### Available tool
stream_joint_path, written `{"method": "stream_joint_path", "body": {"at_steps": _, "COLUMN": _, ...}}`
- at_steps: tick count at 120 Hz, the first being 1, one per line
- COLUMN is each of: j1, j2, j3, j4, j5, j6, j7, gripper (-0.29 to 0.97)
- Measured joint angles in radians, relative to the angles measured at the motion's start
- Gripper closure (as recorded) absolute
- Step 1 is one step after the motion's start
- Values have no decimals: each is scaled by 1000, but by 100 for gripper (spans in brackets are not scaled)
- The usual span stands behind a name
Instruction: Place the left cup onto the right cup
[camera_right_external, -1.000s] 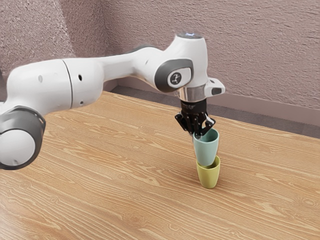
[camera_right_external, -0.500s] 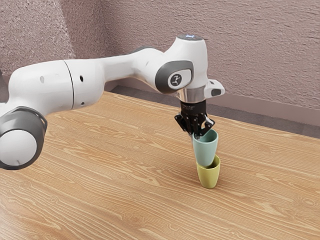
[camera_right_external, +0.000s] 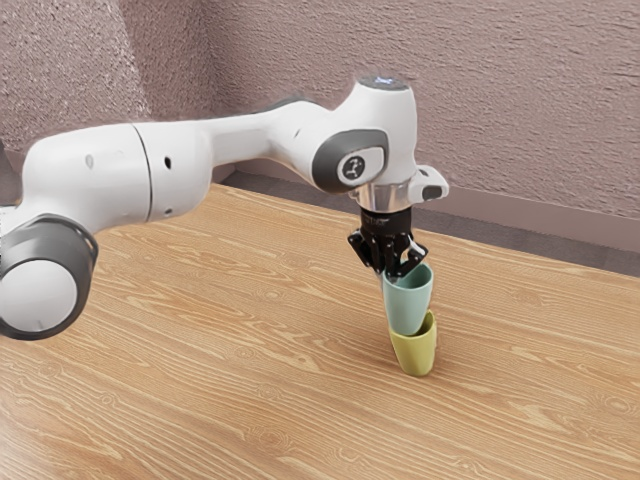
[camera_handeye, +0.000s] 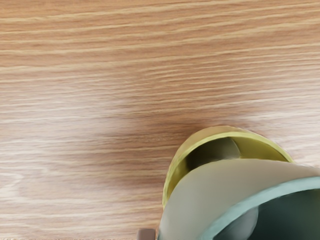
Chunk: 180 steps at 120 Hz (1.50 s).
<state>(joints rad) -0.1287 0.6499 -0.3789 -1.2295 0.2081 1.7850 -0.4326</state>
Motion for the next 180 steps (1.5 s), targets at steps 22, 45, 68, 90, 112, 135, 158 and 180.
{"method": "stream_joint_path", "body": {"at_steps": 22, "j1": 0, "j2": 6, "j3": 1, "j4": -1, "j5": 0, "j6": 1, "j7": -3, "gripper": 78}}
{"method": "stream_joint_path", "body": {"at_steps": 45, "j1": 1, "j2": 10, "j3": 3, "j4": -5, "j5": 1, "j6": 1, "j7": -6, "gripper": 78}}
{"method": "stream_joint_path", "body": {"at_steps": 68, "j1": 3, "j2": 16, "j3": 5, "j4": -8, "j5": 1, "j6": 2, "j7": -9, "gripper": 78}}
{"method": "stream_joint_path", "body": {"at_steps": 90, "j1": 8, "j2": 21, "j3": 7, "j4": -19, "j5": 1, "j6": 2, "j7": -12, "gripper": 78}}
{"method": "stream_joint_path", "body": {"at_steps": 112, "j1": 12, "j2": 23, "j3": 10, "j4": -24, "j5": 1, "j6": 2, "j7": -14, "gripper": 76}}
{"method": "stream_joint_path", "body": {"at_steps": 135, "j1": 14, "j2": 23, "j3": 11, "j4": -32, "j5": -3, "j6": 3, "j7": -11, "gripper": 35}}
{"method": "stream_joint_path", "body": {"at_steps": 158, "j1": 16, "j2": 23, "j3": 11, "j4": -35, "j5": -4, "j6": 3, "j7": -9, "gripper": 14}}
{"method": "stream_joint_path", "body": {"at_steps": 180, "j1": 21, "j2": 23, "j3": 11, "j4": -35, "j5": -5, "j6": 3, "j7": -7, "gripper": 6}}
